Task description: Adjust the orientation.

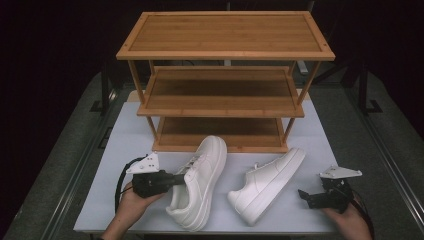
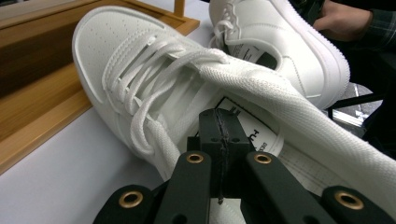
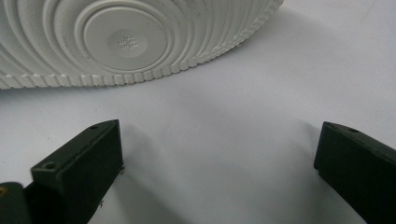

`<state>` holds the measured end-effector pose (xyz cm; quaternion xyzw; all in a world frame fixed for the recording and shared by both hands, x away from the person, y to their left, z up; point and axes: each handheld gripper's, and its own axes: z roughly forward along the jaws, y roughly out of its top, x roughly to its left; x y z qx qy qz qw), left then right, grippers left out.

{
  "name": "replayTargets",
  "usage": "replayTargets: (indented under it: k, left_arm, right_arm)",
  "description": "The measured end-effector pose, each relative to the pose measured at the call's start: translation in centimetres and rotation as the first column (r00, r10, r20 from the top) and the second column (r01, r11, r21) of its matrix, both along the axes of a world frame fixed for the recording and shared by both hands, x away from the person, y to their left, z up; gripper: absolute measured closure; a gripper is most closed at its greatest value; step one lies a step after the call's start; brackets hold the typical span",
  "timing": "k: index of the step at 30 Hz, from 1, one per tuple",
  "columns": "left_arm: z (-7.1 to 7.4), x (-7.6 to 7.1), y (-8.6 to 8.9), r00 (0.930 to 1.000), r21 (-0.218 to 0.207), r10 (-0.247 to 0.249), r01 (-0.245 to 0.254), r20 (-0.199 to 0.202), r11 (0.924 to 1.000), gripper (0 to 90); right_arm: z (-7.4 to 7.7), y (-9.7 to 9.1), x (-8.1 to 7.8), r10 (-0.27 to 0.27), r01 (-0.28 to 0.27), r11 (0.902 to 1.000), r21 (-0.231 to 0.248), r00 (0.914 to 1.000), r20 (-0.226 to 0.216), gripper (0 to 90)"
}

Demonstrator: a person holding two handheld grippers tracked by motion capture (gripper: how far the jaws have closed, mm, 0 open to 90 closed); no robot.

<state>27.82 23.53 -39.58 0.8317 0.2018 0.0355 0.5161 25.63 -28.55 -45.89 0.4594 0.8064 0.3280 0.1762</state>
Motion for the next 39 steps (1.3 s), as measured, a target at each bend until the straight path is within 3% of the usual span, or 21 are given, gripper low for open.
replayTargets:
  k: [13, 22, 31, 36, 39]
  left_arm:
    - [0.4, 0.1, -2.3, 0.9980, -0.026, -0.062, 0.063, 0.007, 0.9977, 90.0]
    - [0.2, 0.1, -5.2, 0.9928, -0.038, -0.120, 0.120, -0.001, 0.9920, 90.0]
    - [0.3, -0.1, -5.6, 0.9915, -0.035, -0.130, 0.130, -0.007, 0.9910, 90.0]
    - [1.0, -0.5, -5.1, 0.9905, -0.041, -0.137, 0.137, 0.005, 0.9897, 81.1]
    - [1.3, -0.7, -4.7, 0.9904, -0.056, -0.138, 0.138, 0.005, 0.9888, 67.2]
  right_arm:
    - [0.0, 0.0, 0.0, 0.000, 0.000, 1.0000, 0.000, 1.0000, 0.000, 0.6]
    - [0.0, 0.0, 0.0, 0.000, 0.000, 1.0000, 0.000, 1.0000, 0.000, 0.6]
    - [0.0, 0.0, 0.0, -0.001, 0.001, 1.0000, 0.001, 1.0000, 0.000, 0.6]
    - [0.0, 0.0, 0.0, 0.000, 0.000, 1.0000, 0.001, 1.0000, 0.000, 0.6]
    - [0.0, 0.0, 0.0, -0.001, 0.001, 1.0000, 0.001, 1.0000, 0.000, 0.6]
